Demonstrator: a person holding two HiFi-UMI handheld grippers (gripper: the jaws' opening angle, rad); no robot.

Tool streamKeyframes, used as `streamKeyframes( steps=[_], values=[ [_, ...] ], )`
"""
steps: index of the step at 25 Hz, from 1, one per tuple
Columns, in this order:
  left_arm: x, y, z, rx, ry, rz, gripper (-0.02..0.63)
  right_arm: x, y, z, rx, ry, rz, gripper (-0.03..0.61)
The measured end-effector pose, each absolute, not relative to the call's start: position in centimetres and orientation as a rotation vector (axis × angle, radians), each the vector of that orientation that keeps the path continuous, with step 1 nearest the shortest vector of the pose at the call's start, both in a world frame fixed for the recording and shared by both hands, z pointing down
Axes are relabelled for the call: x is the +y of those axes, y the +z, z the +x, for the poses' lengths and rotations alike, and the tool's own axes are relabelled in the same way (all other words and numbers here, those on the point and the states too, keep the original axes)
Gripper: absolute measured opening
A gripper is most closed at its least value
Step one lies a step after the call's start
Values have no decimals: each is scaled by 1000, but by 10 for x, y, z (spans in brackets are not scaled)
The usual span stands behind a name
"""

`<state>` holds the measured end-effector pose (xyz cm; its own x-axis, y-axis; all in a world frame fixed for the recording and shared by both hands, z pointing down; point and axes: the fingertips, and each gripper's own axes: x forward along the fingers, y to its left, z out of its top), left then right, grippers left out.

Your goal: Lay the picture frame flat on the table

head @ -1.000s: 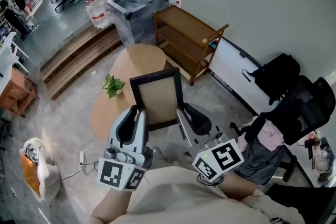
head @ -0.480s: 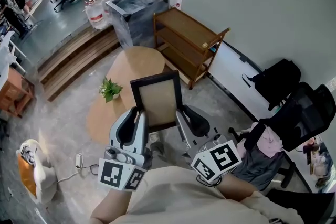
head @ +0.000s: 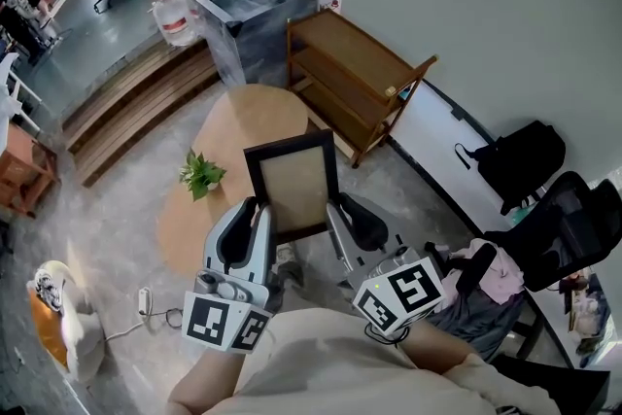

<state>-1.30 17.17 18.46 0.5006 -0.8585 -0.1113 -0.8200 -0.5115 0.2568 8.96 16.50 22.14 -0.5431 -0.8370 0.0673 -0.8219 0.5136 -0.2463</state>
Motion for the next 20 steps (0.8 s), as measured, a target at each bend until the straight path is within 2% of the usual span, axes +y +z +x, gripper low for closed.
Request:
streamKeyframes(
  steps=[20],
  values=[
    [-84, 224, -91, -1362, -224, 2464, 72, -83, 254, 13, 2737, -536, -1544, 55]
  ],
)
